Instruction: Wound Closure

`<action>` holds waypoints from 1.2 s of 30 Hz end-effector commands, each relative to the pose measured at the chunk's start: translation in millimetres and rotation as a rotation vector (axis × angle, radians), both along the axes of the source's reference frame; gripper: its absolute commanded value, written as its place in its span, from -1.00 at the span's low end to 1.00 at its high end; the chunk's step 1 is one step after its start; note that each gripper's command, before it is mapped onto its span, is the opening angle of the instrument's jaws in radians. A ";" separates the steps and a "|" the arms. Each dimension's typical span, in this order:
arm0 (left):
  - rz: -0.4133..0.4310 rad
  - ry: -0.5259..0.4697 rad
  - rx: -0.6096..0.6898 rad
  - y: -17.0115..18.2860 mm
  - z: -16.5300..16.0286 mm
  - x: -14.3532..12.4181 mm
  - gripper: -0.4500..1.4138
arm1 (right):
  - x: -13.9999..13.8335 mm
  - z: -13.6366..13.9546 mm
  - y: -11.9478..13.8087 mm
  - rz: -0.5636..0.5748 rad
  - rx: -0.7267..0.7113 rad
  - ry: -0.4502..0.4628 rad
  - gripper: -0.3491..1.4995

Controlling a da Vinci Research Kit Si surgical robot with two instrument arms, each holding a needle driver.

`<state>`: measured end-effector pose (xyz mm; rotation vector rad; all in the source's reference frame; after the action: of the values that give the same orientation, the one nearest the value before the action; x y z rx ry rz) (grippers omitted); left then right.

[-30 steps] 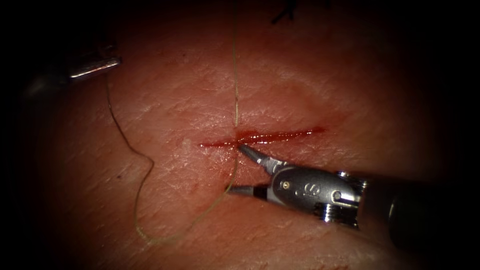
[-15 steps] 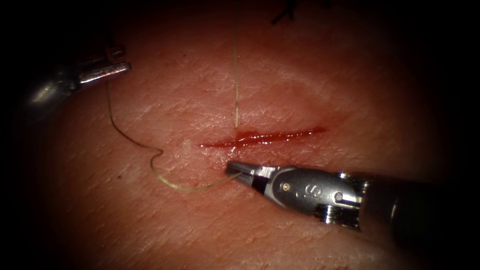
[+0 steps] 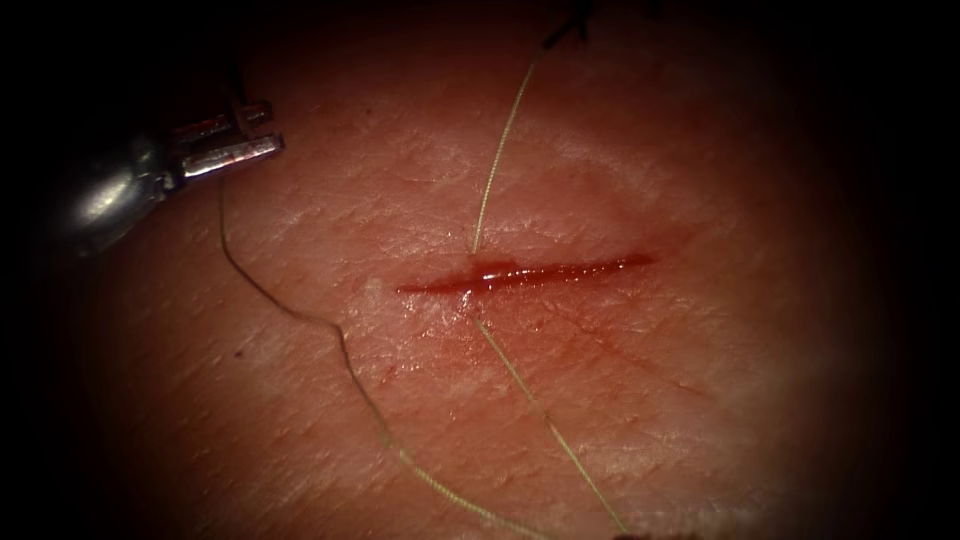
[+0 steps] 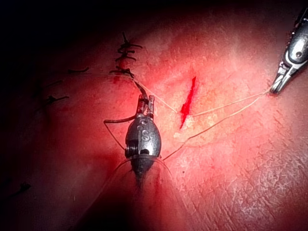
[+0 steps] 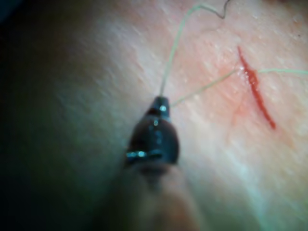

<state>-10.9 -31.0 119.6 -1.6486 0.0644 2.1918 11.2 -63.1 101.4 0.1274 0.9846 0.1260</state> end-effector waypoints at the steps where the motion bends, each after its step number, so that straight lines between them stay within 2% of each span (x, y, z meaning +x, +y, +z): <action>1: 0.004 0.000 0.000 0.1 0.7 -0.5 -1.00 | 0.1 -1.0 -1.4 -0.008 0.009 -0.001 -1.00; 5: 0.013 -0.004 0.003 -0.5 0.7 -0.7 -1.00 | -0.4 -3.1 -2.6 -0.027 0.019 -0.017 -1.00; 10: 0.022 -0.005 0.006 -1.5 0.6 -0.9 -1.00 | -0.3 -4.0 -3.2 -0.067 0.038 -0.041 -1.00; 11: 0.025 -0.003 0.007 -1.6 0.6 -0.8 -1.00 | -0.1 -4.1 -3.0 -0.066 0.040 -0.045 -0.69; 13: 0.027 -0.004 0.007 -1.6 0.6 -0.6 -1.00 | 0.0 -4.0 -2.4 -0.021 0.024 -0.028 0.42; 14: 0.029 -0.006 0.008 -1.5 0.6 -0.4 -1.00 | 0.0 -4.0 -1.9 0.023 0.004 -0.026 0.82; 16: 0.025 0.000 0.012 -0.8 0.6 0.7 -1.00 | -0.1 -3.9 -1.0 0.070 -0.018 -0.022 0.96; 18: 0.004 0.020 0.016 0.3 0.7 2.9 -1.00 | -0.5 -3.8 0.2 0.089 -0.016 0.011 0.96; 20: -0.003 0.025 0.016 0.5 0.6 3.6 -1.00 | -0.7 -3.7 0.6 0.092 -0.012 0.024 0.96; 21: -0.018 0.028 0.014 0.7 0.6 5.0 -1.00 | -1.0 -3.5 1.5 0.096 -0.002 0.057 0.96; 24: -0.035 0.041 0.015 0.9 0.5 6.5 -1.00 | -1.2 -2.7 3.0 0.105 -0.007 0.077 0.89; 29: -0.052 0.047 0.014 1.2 0.4 7.8 -1.00 | -1.5 -0.9 5.2 0.127 -0.013 0.083 0.91; 31: -0.061 0.057 0.014 1.3 0.5 8.4 -1.00 | -2.0 0.9 6.8 0.132 -0.024 0.106 0.82; 32: -0.061 0.057 0.014 1.3 0.5 8.4 -1.00 | -2.0 0.9 6.8 0.132 -0.024 0.106 0.82; 36: -0.070 0.066 0.013 1.0 0.5 8.1 -1.00 | -1.3 4.9 9.3 0.158 -0.057 0.085 0.82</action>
<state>-2.5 -30.3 119.4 -1.5406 0.1256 2.1875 9.3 -54.0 105.5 0.0029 1.0796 0.2421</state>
